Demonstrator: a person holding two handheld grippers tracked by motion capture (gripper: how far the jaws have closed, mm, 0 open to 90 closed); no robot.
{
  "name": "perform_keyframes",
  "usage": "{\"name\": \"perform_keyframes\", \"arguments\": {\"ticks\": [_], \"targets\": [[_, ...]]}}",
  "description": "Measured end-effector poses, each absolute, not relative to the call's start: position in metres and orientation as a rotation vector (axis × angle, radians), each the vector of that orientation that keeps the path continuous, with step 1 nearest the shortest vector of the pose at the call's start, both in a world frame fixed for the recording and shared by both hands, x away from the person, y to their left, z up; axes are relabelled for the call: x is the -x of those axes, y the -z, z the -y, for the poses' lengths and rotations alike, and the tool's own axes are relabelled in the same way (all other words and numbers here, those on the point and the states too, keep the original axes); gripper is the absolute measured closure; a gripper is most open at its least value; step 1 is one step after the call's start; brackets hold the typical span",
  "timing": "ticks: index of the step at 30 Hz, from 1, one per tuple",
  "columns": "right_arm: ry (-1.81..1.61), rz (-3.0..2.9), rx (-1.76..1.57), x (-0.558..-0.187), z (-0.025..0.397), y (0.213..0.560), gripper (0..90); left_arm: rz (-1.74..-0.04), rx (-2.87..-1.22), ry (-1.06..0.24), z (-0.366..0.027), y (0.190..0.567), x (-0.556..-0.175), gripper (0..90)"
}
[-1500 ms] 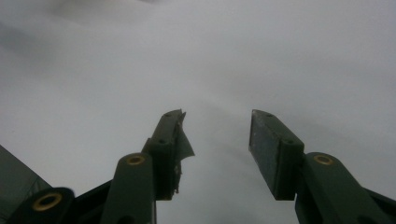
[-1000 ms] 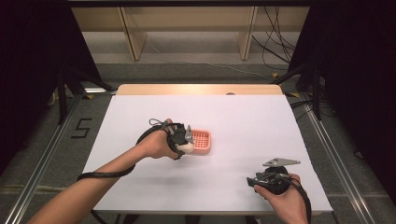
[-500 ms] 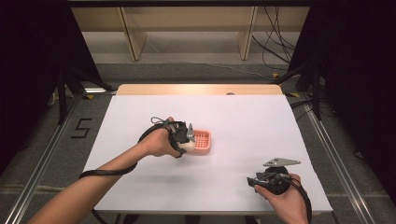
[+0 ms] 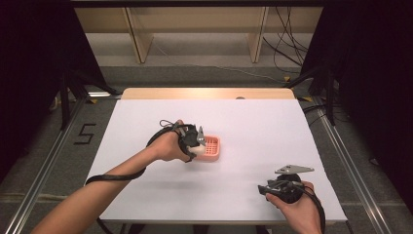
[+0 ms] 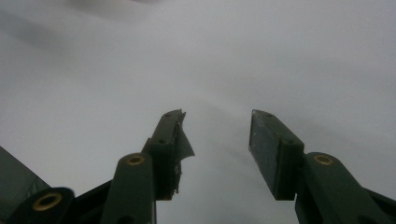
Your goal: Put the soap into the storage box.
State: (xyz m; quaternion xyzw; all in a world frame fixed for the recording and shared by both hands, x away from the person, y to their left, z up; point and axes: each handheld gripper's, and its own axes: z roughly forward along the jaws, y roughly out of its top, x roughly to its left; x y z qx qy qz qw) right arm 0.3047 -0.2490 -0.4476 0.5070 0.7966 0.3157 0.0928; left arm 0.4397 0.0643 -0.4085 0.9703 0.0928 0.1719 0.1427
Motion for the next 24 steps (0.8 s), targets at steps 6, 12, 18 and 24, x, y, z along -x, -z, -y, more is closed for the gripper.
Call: {"name": "perform_keyframes", "arguments": {"ticks": [6,12,18,24], "targets": [[-0.923,-2.353,-1.494,-0.3053,0.2491,0.4486,55.3,-0.278,-2.794,-0.496,-0.0633,0.4088,-0.4412,49.4],[-0.937,-2.354,-1.466,-0.3061,0.2498,0.449,55.3,-0.274,-2.792,-0.503,-0.0624,0.4081,-0.444,49.4],[-0.948,-2.357,-1.467,-0.3058,0.2499,0.4485,55.2,-0.268,-2.79,-0.507,-0.0593,0.408,-0.4467,49.3],[-0.955,-2.336,-1.464,-0.3061,0.2496,0.45,55.3,-0.27,-2.79,-0.504,-0.0574,0.4089,-0.4485,49.4]]}}
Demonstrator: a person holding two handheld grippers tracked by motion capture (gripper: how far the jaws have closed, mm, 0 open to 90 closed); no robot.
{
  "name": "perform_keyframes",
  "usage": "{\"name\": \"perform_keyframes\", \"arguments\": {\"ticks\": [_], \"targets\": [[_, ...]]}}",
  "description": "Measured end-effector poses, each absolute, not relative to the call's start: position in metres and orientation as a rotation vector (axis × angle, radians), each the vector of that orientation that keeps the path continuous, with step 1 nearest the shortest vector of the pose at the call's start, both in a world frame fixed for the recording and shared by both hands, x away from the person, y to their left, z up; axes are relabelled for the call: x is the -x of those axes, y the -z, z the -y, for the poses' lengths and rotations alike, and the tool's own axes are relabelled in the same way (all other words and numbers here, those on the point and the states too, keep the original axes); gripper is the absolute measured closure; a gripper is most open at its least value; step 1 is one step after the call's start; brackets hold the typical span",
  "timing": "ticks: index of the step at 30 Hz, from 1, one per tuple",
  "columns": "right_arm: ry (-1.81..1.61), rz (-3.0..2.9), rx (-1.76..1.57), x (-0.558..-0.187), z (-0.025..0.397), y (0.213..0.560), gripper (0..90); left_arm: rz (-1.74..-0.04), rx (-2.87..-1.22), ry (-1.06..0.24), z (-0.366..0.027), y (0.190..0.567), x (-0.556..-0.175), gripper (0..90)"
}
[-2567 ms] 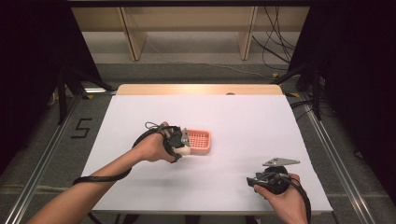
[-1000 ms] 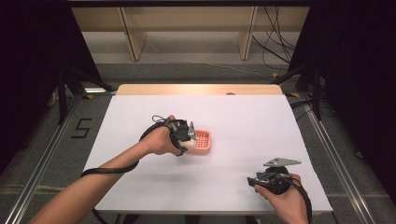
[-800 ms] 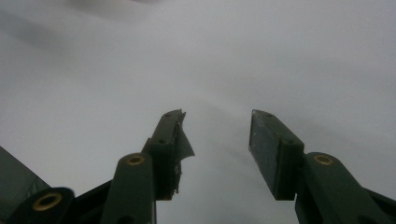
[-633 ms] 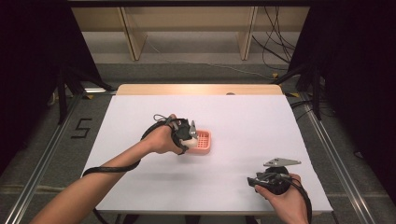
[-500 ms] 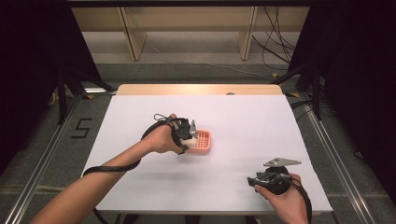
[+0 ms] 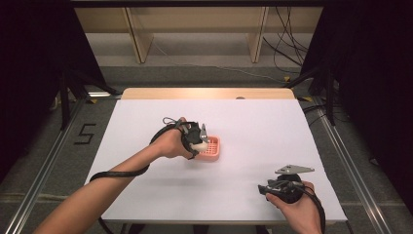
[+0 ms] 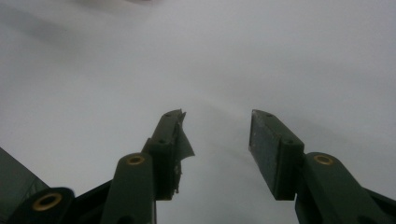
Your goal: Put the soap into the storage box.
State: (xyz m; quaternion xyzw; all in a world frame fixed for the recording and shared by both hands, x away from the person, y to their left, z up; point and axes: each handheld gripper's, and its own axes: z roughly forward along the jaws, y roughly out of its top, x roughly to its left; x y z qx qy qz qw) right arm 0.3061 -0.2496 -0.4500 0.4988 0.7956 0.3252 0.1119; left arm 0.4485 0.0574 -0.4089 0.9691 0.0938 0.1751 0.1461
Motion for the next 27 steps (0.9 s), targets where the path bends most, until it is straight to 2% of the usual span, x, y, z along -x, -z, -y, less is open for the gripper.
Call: {"name": "perform_keyframes", "arguments": {"ticks": [27], "targets": [[-0.965,-2.348,-1.458,-0.3055,0.2496,0.4487,55.3,-0.254,-2.778,-0.52,-0.0524,0.4138,-0.4595,49.3]]}}
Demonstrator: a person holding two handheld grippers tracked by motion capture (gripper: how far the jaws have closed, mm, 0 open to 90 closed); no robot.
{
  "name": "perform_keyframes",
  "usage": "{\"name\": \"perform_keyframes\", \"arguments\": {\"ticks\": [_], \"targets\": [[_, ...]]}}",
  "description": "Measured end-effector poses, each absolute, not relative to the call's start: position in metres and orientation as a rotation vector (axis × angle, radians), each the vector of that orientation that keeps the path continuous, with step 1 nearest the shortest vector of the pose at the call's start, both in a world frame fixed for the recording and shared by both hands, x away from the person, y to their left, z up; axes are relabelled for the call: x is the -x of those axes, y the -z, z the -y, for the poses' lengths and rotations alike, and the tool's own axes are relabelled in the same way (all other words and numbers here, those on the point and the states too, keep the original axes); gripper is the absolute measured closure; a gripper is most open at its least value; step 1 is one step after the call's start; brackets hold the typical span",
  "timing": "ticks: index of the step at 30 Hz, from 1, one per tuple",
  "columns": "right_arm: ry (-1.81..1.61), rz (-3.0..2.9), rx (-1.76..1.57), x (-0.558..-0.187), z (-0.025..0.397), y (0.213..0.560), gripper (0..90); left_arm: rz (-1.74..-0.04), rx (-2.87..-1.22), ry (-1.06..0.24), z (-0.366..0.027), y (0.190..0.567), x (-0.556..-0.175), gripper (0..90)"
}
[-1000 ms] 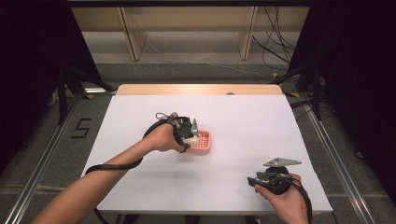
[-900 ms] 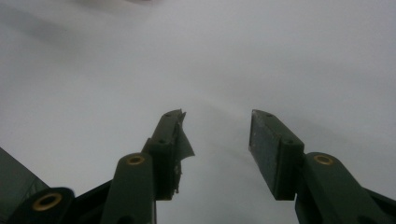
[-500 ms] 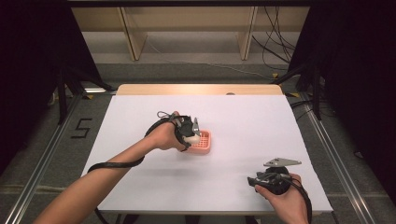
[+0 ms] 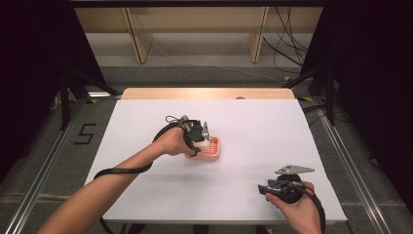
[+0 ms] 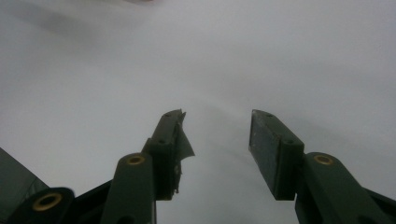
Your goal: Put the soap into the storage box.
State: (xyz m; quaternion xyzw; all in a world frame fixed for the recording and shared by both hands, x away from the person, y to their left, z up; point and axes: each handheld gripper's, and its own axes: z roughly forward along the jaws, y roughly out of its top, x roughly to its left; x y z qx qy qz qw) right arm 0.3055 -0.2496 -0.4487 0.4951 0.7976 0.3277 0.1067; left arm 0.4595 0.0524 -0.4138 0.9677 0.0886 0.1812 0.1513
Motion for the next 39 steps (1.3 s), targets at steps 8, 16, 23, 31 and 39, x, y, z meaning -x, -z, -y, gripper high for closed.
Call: {"name": "perform_keyframes", "arguments": {"ticks": [8,16,23,31,39], "targets": [[-0.966,-2.345,-1.472,-0.306,0.249,0.449,55.3,-0.264,-2.766,-0.519,-0.051,0.417,-0.461,49.3],[-0.963,-2.345,-1.47,-0.306,0.249,0.449,55.3,-0.266,-2.767,-0.524,-0.05,0.42,-0.465,49.3],[-0.975,-2.334,-1.455,-0.306,0.249,0.449,55.3,-0.266,-2.764,-0.525,-0.048,0.422,-0.468,49.3],[-0.966,-2.348,-1.457,-0.305,0.249,0.448,55.3,-0.271,-2.762,-0.521,-0.048,0.425,-0.471,49.3],[-0.959,-2.337,-1.467,-0.305,0.248,0.449,55.3,-0.277,-2.762,-0.523,-0.048,0.428,-0.474,49.2]]}}
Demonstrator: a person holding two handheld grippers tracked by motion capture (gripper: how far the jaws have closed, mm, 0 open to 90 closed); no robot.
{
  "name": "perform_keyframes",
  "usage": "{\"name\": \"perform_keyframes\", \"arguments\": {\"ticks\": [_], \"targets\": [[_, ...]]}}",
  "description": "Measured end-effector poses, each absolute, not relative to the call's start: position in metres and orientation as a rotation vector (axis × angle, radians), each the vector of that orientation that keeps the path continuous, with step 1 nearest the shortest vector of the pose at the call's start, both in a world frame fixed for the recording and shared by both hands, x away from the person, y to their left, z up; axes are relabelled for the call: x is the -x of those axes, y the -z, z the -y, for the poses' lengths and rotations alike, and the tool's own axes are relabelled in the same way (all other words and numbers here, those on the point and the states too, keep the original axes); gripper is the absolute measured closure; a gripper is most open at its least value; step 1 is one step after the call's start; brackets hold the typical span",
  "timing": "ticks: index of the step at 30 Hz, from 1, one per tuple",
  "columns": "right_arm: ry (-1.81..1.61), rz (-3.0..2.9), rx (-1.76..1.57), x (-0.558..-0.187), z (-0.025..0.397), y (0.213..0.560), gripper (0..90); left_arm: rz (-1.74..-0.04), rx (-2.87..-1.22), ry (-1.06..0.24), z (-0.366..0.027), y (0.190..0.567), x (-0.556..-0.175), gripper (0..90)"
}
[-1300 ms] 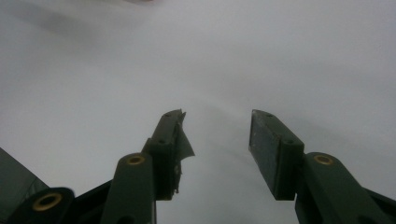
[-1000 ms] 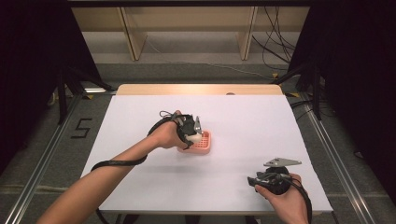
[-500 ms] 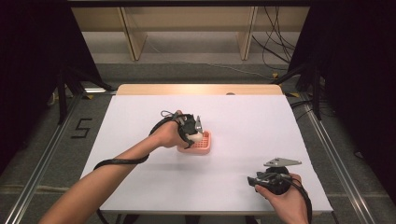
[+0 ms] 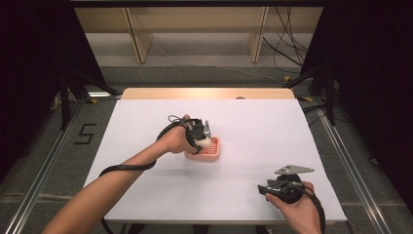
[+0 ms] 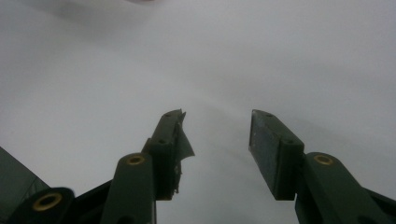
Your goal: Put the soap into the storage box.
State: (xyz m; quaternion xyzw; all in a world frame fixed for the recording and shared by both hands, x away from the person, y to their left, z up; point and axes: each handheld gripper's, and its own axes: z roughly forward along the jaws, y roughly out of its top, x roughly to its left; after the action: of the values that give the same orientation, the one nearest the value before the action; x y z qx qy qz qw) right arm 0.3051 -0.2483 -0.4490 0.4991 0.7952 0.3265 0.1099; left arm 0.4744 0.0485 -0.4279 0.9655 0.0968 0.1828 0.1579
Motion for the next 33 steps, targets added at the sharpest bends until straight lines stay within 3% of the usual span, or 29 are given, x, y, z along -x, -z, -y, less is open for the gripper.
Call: {"name": "perform_keyframes", "arguments": {"ticks": [33], "targets": [[-0.958,-2.341,-1.455,-0.304,0.248,0.448,55.2,-0.309,-2.755,-0.492,-0.045,0.44,-0.486,49.0]]}}
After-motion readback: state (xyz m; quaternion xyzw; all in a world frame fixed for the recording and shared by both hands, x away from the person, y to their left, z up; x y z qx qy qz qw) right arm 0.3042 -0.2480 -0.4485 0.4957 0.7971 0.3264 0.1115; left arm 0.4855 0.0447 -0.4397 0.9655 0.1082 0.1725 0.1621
